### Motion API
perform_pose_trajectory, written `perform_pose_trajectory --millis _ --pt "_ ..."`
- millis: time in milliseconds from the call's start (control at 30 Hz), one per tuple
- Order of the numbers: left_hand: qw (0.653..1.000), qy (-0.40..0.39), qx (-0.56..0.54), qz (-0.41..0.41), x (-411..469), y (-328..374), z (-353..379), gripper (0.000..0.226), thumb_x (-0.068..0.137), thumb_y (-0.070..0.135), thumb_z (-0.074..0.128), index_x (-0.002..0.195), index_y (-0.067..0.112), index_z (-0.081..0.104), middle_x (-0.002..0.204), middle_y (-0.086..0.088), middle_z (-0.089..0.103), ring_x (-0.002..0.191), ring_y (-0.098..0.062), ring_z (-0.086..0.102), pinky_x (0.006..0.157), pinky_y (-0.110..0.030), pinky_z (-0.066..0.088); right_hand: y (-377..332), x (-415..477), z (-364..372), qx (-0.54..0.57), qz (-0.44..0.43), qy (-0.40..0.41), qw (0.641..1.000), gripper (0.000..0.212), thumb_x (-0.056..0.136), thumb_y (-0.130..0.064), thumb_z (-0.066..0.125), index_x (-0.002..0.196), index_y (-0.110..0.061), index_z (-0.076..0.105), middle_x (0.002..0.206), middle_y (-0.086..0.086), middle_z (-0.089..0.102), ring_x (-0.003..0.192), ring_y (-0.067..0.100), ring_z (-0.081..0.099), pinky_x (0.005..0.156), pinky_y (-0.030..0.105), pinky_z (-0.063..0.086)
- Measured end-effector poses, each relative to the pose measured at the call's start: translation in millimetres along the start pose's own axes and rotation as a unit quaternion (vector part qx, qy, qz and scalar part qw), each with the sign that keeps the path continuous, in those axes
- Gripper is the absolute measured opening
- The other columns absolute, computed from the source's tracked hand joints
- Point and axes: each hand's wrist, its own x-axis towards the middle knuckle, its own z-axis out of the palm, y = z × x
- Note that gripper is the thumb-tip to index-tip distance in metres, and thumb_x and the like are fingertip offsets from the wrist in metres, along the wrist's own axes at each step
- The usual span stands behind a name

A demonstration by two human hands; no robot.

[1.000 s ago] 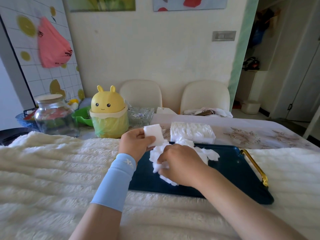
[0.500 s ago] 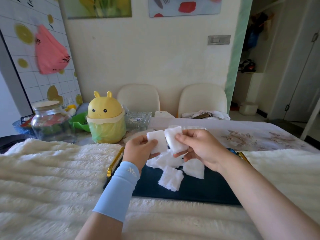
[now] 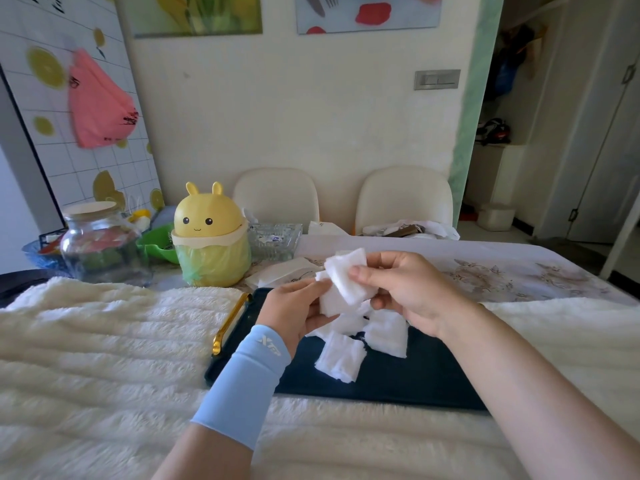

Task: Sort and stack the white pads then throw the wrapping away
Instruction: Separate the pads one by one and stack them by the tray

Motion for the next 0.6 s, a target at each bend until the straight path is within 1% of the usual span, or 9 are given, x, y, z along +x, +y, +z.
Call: perform_pose_trajectory --millis 33,133,200,267,367,433,467,533,600 --pt "1.000 -0.020 -0.001 -0.001 -1.3 0.0 1.6 0.021 0.094 0.011 0.064 0.110 0.000 0.069 0.106 -0.020 0.073 0.099 -0.031 0.072 0.078 -0.036 0.062 0.5 -1.4 4.4 -0.011 -0.006 0.003 1.000 0.010 0.085 -0.013 0.079 0.095 -0.011 0.077 0.085 0.005 0.075 0.067 0.017 0.062 0.052 0.025 0.045" --pt "0.997 -0.072 -0.007 -0.002 -6.5 0.8 5.9 0.022 0.098 0.010 0.056 0.112 0.000 0.069 0.105 -0.019 0.074 0.100 -0.030 0.072 0.085 -0.035 0.060 4.1 -2.8 13.0 -0.131 -0.023 0.067 0.989 0.016 0.079 -0.023 0.085 0.091 -0.015 0.078 0.081 0.002 0.078 0.061 0.017 0.070 0.048 0.024 0.046" --pt "0.997 -0.077 -0.017 -0.003 -7.4 1.2 6.9 0.024 0.100 0.010 0.052 0.113 -0.001 0.068 0.105 -0.019 0.074 0.100 -0.030 0.072 0.084 -0.035 0.060 5.1 -1.6 12.5 -0.181 -0.036 0.107 0.977 0.017 0.075 -0.028 0.088 0.085 -0.018 0.078 0.076 -0.002 0.077 0.055 0.014 0.069 0.054 0.026 0.054" --pt "0.997 -0.075 -0.025 -0.005 -7.4 1.9 7.2 0.026 0.101 0.013 0.051 0.115 -0.001 0.066 0.105 -0.019 0.074 0.099 -0.029 0.072 0.083 -0.035 0.061 5.1 -1.2 10.4 -0.208 -0.048 0.124 0.969 0.016 0.074 -0.031 0.088 0.080 -0.021 0.077 0.075 -0.006 0.076 0.050 0.008 0.063 0.058 0.026 0.054" --pt "0.997 -0.075 -0.032 -0.009 -7.2 3.1 7.5 0.031 0.100 0.023 0.053 0.117 0.001 0.067 0.106 -0.018 0.074 0.099 -0.029 0.072 0.083 -0.037 0.060 5.0 -1.1 9.9 -0.239 -0.061 0.129 0.960 0.018 0.072 -0.033 0.090 0.079 -0.024 0.075 0.078 -0.011 0.075 0.065 0.002 0.068 0.067 0.026 0.057" --pt "0.996 -0.089 -0.022 -0.008 -7.7 5.0 6.5 0.039 0.094 0.034 0.061 0.115 0.002 0.069 0.107 -0.018 0.074 0.100 -0.029 0.071 0.082 -0.037 0.061 5.0 -0.6 9.7 -0.243 -0.066 0.119 0.960 0.023 0.071 -0.034 0.090 0.085 -0.025 0.074 0.081 -0.011 0.074 0.076 0.004 0.070 0.073 0.029 0.058" --pt "0.995 -0.099 -0.001 -0.002 -7.8 5.5 5.2 0.042 0.089 0.036 0.066 0.113 0.002 0.070 0.108 -0.018 0.073 0.100 -0.028 0.071 0.081 -0.035 0.061 4.7 -0.4 9.5 -0.240 -0.063 0.111 0.962 0.028 0.071 -0.036 0.090 0.091 -0.026 0.072 0.086 -0.010 0.074 0.080 0.005 0.069 0.072 0.029 0.057" --pt "0.992 -0.119 0.034 0.008 -8.1 6.7 2.6 0.037 0.081 0.025 0.073 0.110 0.001 0.072 0.108 -0.018 0.073 0.097 -0.025 0.072 0.078 -0.029 0.060 3.9 -0.5 7.5 -0.193 -0.039 0.089 0.976 0.039 0.074 -0.037 0.088 0.106 -0.027 0.069 0.096 -0.005 0.073 0.080 0.007 0.068 0.065 0.025 0.052" --pt "0.990 -0.133 0.039 0.012 -7.3 7.9 -1.3 0.031 0.080 0.012 0.072 0.108 0.000 0.072 0.107 -0.018 0.074 0.095 -0.024 0.073 0.076 -0.026 0.060 2.6 -1.7 5.2 -0.113 -0.010 0.068 0.991 0.036 0.079 -0.034 0.084 0.110 -0.024 0.071 0.095 -0.002 0.077 0.072 0.007 0.068 0.064 0.026 0.049"
